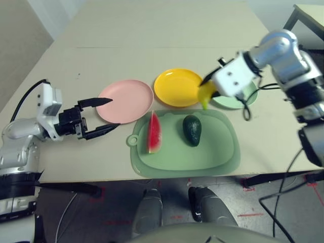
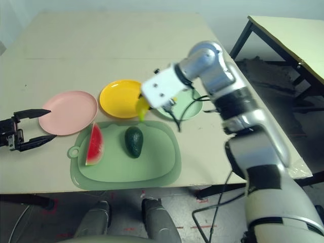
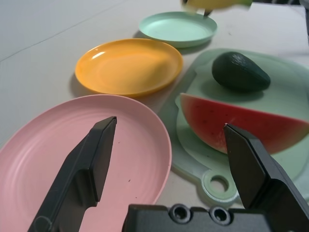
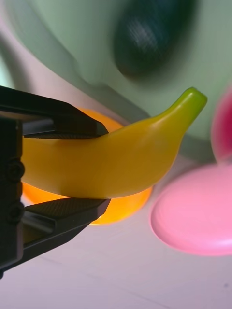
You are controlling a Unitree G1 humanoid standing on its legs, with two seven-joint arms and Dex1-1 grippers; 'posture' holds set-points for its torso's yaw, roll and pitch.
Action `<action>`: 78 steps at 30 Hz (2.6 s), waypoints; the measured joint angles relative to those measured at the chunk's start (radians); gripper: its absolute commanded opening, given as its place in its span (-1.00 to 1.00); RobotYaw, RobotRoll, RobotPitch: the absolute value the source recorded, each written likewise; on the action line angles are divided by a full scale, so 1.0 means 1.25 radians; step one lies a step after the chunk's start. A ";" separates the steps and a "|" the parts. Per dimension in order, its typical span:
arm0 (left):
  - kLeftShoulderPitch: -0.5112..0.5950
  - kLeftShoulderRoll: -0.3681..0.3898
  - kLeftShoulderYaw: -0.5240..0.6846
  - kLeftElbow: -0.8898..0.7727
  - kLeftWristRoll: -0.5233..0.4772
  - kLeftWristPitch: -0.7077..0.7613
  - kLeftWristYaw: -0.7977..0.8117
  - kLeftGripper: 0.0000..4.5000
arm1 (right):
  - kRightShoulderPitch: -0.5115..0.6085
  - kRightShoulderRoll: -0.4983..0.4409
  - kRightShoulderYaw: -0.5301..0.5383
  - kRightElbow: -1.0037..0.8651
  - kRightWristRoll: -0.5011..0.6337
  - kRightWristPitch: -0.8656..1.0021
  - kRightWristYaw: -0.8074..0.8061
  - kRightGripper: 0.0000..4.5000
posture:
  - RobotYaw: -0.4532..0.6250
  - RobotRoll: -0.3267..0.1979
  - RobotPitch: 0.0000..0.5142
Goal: Place the fruits into color-matched plates.
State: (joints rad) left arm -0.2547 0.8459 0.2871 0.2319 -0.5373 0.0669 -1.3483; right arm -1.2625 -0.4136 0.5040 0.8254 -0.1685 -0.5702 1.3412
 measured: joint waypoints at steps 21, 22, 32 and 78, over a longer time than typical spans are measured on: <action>-0.005 -0.015 -0.048 -0.091 0.033 0.037 0.060 1.00 | -0.095 0.150 0.057 0.383 -0.310 -0.084 -0.452 0.83 | 0.04 0.25 -0.46; -0.010 -0.015 -0.055 -0.089 0.037 0.032 0.055 1.00 | -0.105 0.144 0.057 0.382 -0.310 -0.092 -0.449 0.98 | 0.02 0.25 -0.46; -0.100 -0.015 -0.105 -0.017 0.056 -0.038 -0.055 1.00 | -0.147 0.008 0.026 0.271 -0.180 -0.269 -0.059 0.99 | -0.06 0.25 -0.44; -0.094 0.116 -0.223 -0.024 0.023 -0.162 -0.203 1.00 | 0.178 -0.075 0.108 -0.234 -0.036 -0.064 0.067 0.80 | 0.01 0.25 -0.38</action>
State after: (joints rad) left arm -0.3727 0.9913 0.0090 0.2014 -0.5087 -0.1362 -1.6023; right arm -1.0395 -0.5078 0.6384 0.5324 -0.2133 -0.6498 1.4254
